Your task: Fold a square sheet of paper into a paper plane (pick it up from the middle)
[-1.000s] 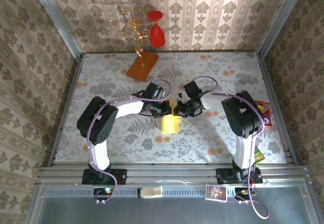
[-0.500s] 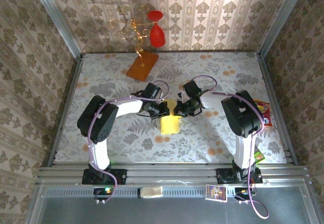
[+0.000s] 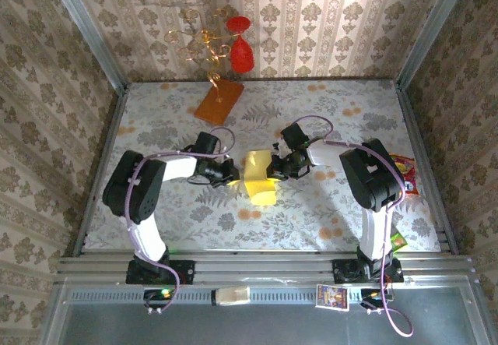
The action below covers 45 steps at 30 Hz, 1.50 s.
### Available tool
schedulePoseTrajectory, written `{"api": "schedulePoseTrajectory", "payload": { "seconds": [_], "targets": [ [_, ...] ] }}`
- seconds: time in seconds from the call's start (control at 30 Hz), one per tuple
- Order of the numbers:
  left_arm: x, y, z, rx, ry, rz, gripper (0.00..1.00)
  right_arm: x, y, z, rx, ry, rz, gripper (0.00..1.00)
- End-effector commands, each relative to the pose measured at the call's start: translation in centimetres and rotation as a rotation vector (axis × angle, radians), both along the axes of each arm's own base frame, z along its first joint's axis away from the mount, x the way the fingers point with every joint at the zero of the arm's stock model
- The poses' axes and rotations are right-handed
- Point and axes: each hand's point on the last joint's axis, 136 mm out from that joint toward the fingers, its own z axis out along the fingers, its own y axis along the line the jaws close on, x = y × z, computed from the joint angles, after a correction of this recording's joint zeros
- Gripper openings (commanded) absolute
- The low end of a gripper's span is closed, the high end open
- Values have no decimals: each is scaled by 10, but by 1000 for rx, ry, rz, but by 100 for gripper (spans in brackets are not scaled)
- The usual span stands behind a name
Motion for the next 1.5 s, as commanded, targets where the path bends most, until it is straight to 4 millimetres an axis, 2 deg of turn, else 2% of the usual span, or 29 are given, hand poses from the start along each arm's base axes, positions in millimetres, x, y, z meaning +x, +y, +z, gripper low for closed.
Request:
{"api": "schedulePoseTrajectory", "payload": {
  "seconds": [0.0, 0.07, 0.1, 0.17, 0.3, 0.37, 0.47, 0.57, 0.67, 0.77, 0.97, 1.07, 1.17, 1.2, 1.27, 1.33, 1.37, 1.47],
  "targets": [
    [3, 8, 19, 29, -64, 1, 0, -66, -78, -79, -404, 251, -25, 6],
    [10, -5, 36, -20, -114, -4, 0, -67, -78, -79, -403, 254, -24, 5],
    [7, -23, 43, -51, -139, -29, 0, -67, -78, -80, -404, 254, -23, 5],
    [10, -47, 50, -101, -165, -47, 0, -67, -79, -80, -408, 254, -19, 5],
    [14, -79, 37, -137, -136, -68, 0, -68, -82, -82, -419, 255, -14, 6],
    [14, -89, 28, -148, -119, -79, 0, -68, -82, -82, -420, 256, -12, 5],
    [15, -88, 16, -131, -94, -75, 0, -69, -84, -83, -432, 255, -13, 6],
    [17, -76, 4, -97, -78, -54, 0, -70, -85, -85, -439, 259, -13, 5],
    [16, -59, -12, -46, -54, -39, 0, -69, -86, -86, -445, 261, -13, 5],
    [15, -34, -26, 8, -21, -9, 0, -69, -88, -87, -457, 255, -13, 5],
    [26, 13, -31, 36, -19, 51, 0, -68, -91, -87, -471, 248, -15, 5],
    [37, 26, -21, -26, -52, 99, 0, -68, -90, -87, -469, 248, -15, 5],
    [49, 12, 11, -136, -142, 112, 0, -67, -89, -87, -464, 249, -15, 6],
    [48, 0, 25, -185, -161, 89, 0, -68, -89, -87, -463, 250, -15, 5],
    [48, -17, 40, -200, -201, 61, 0, -67, -89, -87, -461, 249, -16, 5],
    [50, -31, 43, -170, -225, 50, 0, -67, -89, -87, -462, 249, -18, 6],
    [43, -46, 42, -163, -224, 16, 0, -66, -89, -87, -463, 247, -16, 5],
    [40, -67, 32, -146, -212, -19, 0, -67, -90, -88, -466, 250, -15, 5]
  ]
}}
